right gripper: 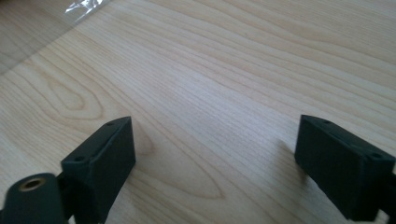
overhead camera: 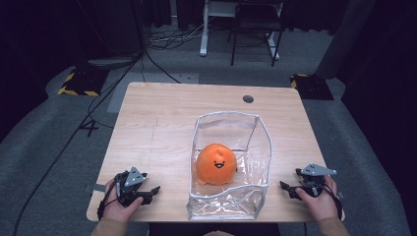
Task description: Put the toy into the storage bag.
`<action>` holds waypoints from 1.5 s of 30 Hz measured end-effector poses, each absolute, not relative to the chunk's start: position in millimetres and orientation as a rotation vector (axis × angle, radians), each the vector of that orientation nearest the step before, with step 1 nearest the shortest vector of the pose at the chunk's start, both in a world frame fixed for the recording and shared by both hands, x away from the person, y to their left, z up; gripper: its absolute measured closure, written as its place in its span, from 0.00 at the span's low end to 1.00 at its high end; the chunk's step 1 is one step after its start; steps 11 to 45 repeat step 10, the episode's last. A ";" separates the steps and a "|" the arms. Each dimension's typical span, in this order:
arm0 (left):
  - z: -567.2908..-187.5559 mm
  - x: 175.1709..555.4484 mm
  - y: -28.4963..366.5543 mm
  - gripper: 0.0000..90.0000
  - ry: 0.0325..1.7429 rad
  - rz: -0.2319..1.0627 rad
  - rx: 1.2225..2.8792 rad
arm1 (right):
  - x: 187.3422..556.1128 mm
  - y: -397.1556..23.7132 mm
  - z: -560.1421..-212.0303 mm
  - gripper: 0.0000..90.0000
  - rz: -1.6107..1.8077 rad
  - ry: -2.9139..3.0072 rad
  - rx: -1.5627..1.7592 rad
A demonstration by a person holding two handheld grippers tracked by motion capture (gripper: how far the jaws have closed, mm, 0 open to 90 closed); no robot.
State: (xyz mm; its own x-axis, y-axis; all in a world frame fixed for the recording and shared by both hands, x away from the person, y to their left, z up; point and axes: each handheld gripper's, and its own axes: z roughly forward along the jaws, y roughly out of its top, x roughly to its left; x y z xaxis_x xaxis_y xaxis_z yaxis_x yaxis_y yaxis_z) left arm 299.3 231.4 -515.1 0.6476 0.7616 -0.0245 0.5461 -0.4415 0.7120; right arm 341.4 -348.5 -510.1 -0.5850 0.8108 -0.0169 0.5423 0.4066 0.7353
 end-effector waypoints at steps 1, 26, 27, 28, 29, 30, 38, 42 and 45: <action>-515.1 299.3 231.4 0.32 1.011 0.392 2.159 | 341.4 -348.3 -510.2 0.11 0.996 2.304 1.158; -515.1 299.4 231.4 0.32 1.010 0.391 2.159 | 341.3 -347.7 -510.6 0.09 0.991 2.307 1.148; -515.1 299.4 231.4 0.32 1.010 0.391 2.159 | 341.3 -347.7 -510.6 0.09 0.991 2.307 1.148; -515.1 299.4 231.4 0.32 1.010 0.391 2.159 | 341.3 -347.7 -510.6 0.09 0.991 2.307 1.148; -515.1 299.4 231.4 0.32 1.010 0.391 2.159 | 341.3 -347.7 -510.6 0.09 0.991 2.307 1.148; -515.1 299.4 231.4 0.32 1.010 0.391 2.159 | 341.3 -347.7 -510.6 0.09 0.991 2.307 1.148; -515.1 299.4 231.4 0.32 1.010 0.391 2.159 | 341.3 -347.7 -510.6 0.09 0.991 2.307 1.148; -515.1 299.4 231.4 0.32 1.010 0.391 2.159 | 341.3 -347.7 -510.6 0.09 0.991 2.307 1.148; -515.1 299.4 231.4 0.32 1.010 0.391 2.159 | 341.3 -347.7 -510.6 0.09 0.991 2.307 1.148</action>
